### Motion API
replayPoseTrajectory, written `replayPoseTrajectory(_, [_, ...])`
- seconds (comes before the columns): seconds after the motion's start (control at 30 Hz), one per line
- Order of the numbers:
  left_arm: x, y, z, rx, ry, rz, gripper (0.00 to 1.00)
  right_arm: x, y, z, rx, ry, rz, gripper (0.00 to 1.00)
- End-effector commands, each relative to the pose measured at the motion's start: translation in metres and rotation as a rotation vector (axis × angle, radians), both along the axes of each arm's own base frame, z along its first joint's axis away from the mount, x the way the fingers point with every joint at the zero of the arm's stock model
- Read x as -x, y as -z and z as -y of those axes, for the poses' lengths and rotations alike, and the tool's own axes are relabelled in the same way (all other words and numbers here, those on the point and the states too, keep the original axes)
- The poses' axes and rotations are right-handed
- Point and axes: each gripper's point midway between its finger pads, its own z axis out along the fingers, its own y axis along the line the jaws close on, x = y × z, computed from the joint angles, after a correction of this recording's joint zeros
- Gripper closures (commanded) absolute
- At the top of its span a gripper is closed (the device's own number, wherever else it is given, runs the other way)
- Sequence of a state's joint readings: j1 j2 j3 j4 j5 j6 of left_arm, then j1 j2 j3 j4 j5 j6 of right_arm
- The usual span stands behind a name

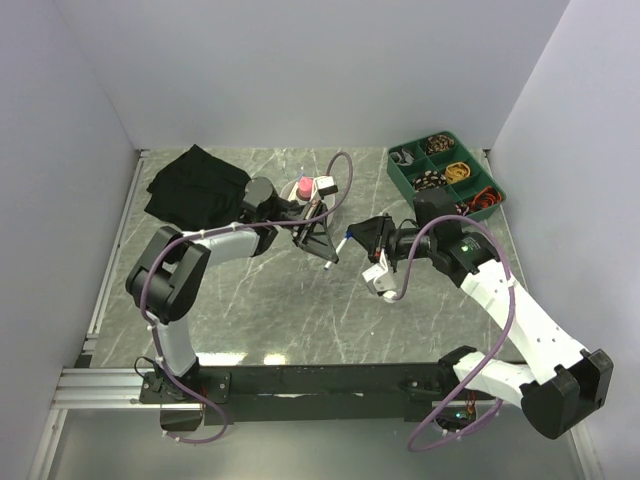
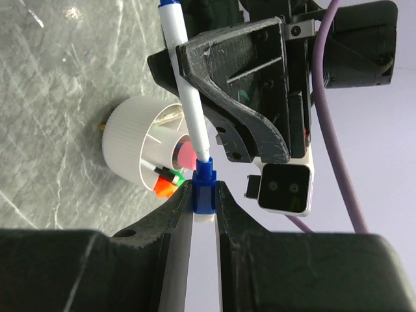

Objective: Sort the stationery into containers
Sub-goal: Close the pen cap on the pen.

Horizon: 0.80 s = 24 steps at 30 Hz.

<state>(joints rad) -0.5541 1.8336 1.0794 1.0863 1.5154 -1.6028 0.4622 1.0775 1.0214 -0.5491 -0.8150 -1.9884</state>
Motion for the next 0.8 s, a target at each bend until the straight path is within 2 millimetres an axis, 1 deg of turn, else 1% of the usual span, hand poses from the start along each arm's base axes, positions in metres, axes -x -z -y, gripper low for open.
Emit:
replayPoseTrajectory(0.0, [0.01, 0.0, -0.017, -0.022, 0.165, 0.086, 0.99, 0.009, -0.012, -0.008, 0.028, -0.089, 0.12, 1.0])
replayPoseTrajectory(0.1, [0.005, -0.003, -0.014, -0.021, 0.166, 0.082, 0.99, 0.011, -0.003, -0.005, 0.079, -0.11, 0.157, 1.0])
replayPoseTrajectory(0.13, [0.002, -0.002, -0.013, -0.032, 0.167, 0.055, 0.99, 0.012, 0.001, -0.004, 0.098, -0.117, 0.169, 1.0])
replayPoseTrajectory(0.2, [-0.002, -0.006, -0.01, -0.028, 0.165, 0.056, 0.99, 0.013, 0.004, -0.002, 0.124, -0.126, 0.208, 1.0])
replayPoseTrajectory(0.23, [-0.004, -0.007, -0.009, -0.039, 0.167, 0.025, 0.99, 0.015, 0.006, -0.002, 0.134, -0.131, 0.216, 1.0])
replayPoseTrajectory(0.27, [-0.007, -0.012, -0.007, -0.031, 0.167, 0.036, 0.99, 0.017, 0.009, -0.001, 0.156, -0.144, 0.227, 1.0])
replayPoseTrajectory(0.33, [-0.012, -0.014, -0.004, -0.026, 0.164, 0.028, 0.99, 0.018, 0.013, 0.002, 0.196, -0.144, 0.241, 1.0])
replayPoseTrajectory(0.37, [-0.015, -0.02, -0.002, -0.032, 0.162, 0.011, 0.99, 0.021, 0.015, 0.003, 0.208, -0.155, 0.24, 1.0])
replayPoseTrajectory(0.47, [-0.022, -0.026, 0.002, -0.03, 0.161, 0.002, 0.99, 0.027, 0.017, 0.005, 0.235, -0.18, 0.251, 1.0])
replayPoseTrajectory(0.53, [-0.026, -0.023, 0.005, -0.032, 0.158, -0.009, 0.99, 0.03, 0.017, 0.003, 0.246, -0.197, 0.249, 1.0])
replayPoseTrajectory(0.57, [-0.027, -0.026, 0.006, -0.029, 0.156, -0.002, 0.99, 0.033, 0.018, 0.003, 0.249, -0.21, 0.246, 1.0])
replayPoseTrajectory(0.63, [-0.031, -0.025, 0.008, -0.031, 0.156, -0.01, 0.99, 0.036, 0.014, -0.001, 0.23, -0.231, 0.245, 1.0])
replayPoseTrajectory(0.67, [-0.033, -0.029, 0.009, -0.025, 0.156, 0.001, 0.99, 0.043, 0.016, -0.004, 0.215, -0.26, 0.213, 1.0])
replayPoseTrajectory(0.7, [-0.035, -0.027, 0.011, -0.031, 0.155, -0.013, 0.99, 0.044, 0.008, -0.006, 0.201, -0.271, 0.21, 1.0])
replayPoseTrajectory(0.73, [-0.037, -0.027, 0.012, -0.029, 0.153, -0.009, 0.99, 0.047, 0.007, -0.007, 0.199, -0.287, 0.197, 1.0])
replayPoseTrajectory(0.77, [-0.039, -0.03, 0.014, -0.024, 0.15, -0.003, 0.99, 0.054, 0.01, -0.009, 0.196, -0.318, 0.164, 1.0])
